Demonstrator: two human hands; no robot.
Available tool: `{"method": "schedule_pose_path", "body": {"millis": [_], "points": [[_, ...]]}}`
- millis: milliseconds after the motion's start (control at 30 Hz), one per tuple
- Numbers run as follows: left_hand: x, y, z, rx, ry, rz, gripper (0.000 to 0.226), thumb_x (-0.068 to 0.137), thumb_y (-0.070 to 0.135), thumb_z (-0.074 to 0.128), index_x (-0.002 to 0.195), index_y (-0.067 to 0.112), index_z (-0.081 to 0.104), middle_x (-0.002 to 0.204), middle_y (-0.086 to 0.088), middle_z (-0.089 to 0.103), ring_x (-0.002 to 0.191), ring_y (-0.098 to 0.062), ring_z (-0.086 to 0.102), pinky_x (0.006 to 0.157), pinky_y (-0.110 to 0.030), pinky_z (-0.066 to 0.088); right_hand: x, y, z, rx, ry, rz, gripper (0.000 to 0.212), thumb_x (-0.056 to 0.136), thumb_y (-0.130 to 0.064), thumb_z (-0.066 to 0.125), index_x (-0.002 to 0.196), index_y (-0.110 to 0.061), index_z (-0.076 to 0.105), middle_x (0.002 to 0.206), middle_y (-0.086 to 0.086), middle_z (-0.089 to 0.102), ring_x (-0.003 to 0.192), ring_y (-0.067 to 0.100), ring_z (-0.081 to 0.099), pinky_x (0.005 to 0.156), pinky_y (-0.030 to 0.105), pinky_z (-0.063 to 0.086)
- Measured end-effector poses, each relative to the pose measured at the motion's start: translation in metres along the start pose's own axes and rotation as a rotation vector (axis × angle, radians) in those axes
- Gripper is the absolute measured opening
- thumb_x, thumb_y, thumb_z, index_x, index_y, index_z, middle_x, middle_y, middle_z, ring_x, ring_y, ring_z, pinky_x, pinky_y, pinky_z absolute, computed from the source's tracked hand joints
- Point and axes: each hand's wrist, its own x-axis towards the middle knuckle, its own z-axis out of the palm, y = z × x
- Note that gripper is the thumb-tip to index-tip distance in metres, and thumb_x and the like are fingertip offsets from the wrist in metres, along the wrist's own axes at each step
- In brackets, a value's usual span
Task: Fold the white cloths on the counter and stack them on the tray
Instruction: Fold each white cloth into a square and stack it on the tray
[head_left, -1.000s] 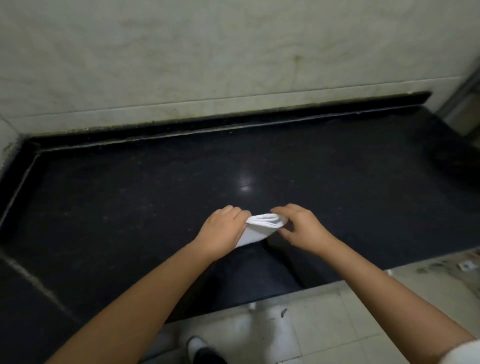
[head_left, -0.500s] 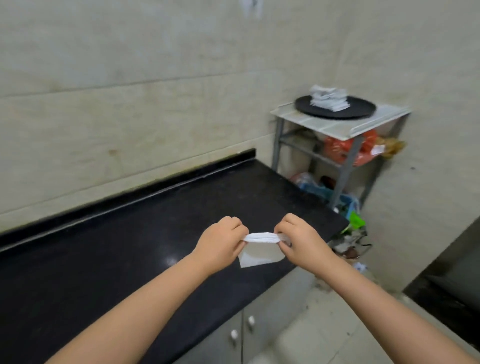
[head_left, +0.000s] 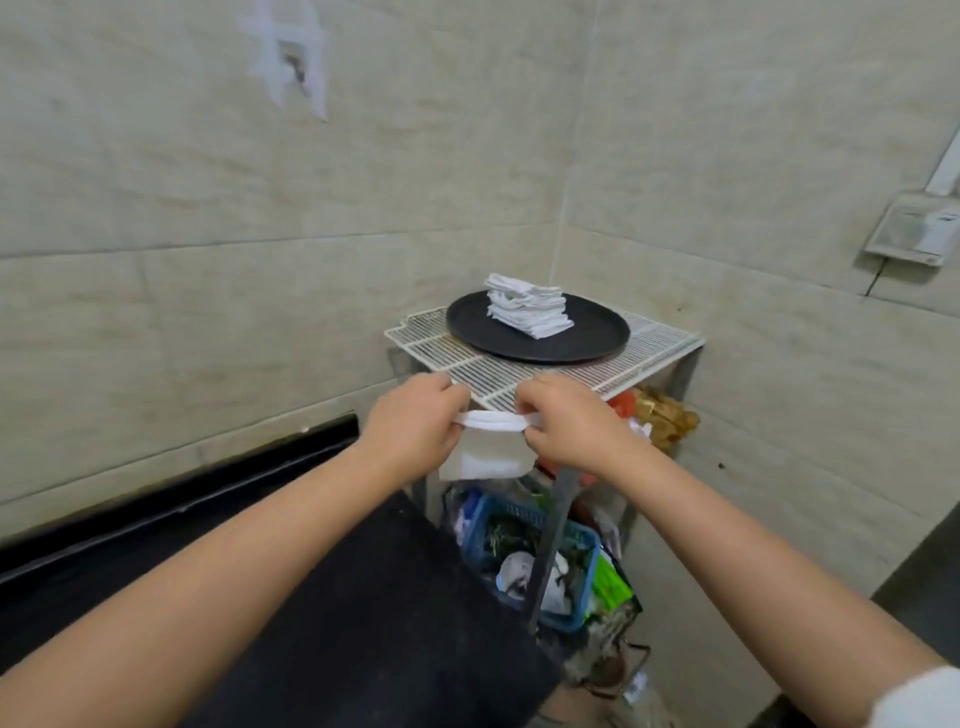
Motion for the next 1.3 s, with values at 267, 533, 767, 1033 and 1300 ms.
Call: {"method": "schedule_pose_path", "body": {"millis": [267,533,767,1033,1300], "points": [[0.170,0.013,0.015,0.116,-0.010,-0.120,0.022,0.088,0.015,0.047,0.107,0.009,0.056,0.111,-0.012,0.055,0.105,-0.032,0.052,0.075,-0.034,0.041,0.114,0.134,-0.036,0.038,-0.002,-0.004,0.016,0.074,-0.004,0.054,0.078,-0.019,0.054,0.084,0.006,0.059,0.079,0.023,0.051,0.065,0.029,0.038],[0.323,0.013,0.041,0.245,0.079,-0.403,0.019,0.086,0.013,0.048,0.102,0.008,0.055,0.104,-0.014,0.059,0.097,-0.033,0.053,0.065,-0.032,0.034,0.251,0.259,-0.054,0.151,0.082,-0.188,0.014,0.075,-0.001,0.053,0.081,-0.013,0.058,0.087,0.010,0.062,0.083,0.026,0.055,0.067,0.032,0.042],[0.409,-0.018,0.075,0.512,0.308,-0.290,0.032,0.040,-0.003,0.079,0.062,0.005,0.058,0.055,-0.010,0.056,0.054,-0.027,0.057,0.039,-0.018,0.031,0.366,0.318,-0.019,0.269,0.369,-0.288,0.017,0.076,0.005,0.050,0.086,0.000,0.062,0.094,0.018,0.061,0.094,0.033,0.052,0.070,0.033,0.036],[0.390,-0.013,0.162,0.293,-0.247,-0.470,0.027,0.092,0.012,0.042,0.115,0.006,0.054,0.117,-0.011,0.056,0.112,-0.027,0.048,0.076,-0.035,0.040,0.345,0.355,0.080,0.212,0.059,-0.402,0.018,0.079,0.005,0.049,0.090,0.001,0.062,0.095,0.017,0.061,0.094,0.033,0.053,0.078,0.039,0.042],[0.377,0.000,0.165,0.232,-0.225,-0.428,0.034,0.092,0.024,0.046,0.123,0.011,0.054,0.121,-0.006,0.056,0.112,-0.024,0.049,0.087,-0.035,0.043,0.334,0.370,0.076,0.249,-0.066,-0.395,0.022,0.083,-0.010,0.054,0.104,-0.008,0.062,0.108,0.007,0.059,0.105,0.024,0.051,0.088,0.031,0.040]]}}
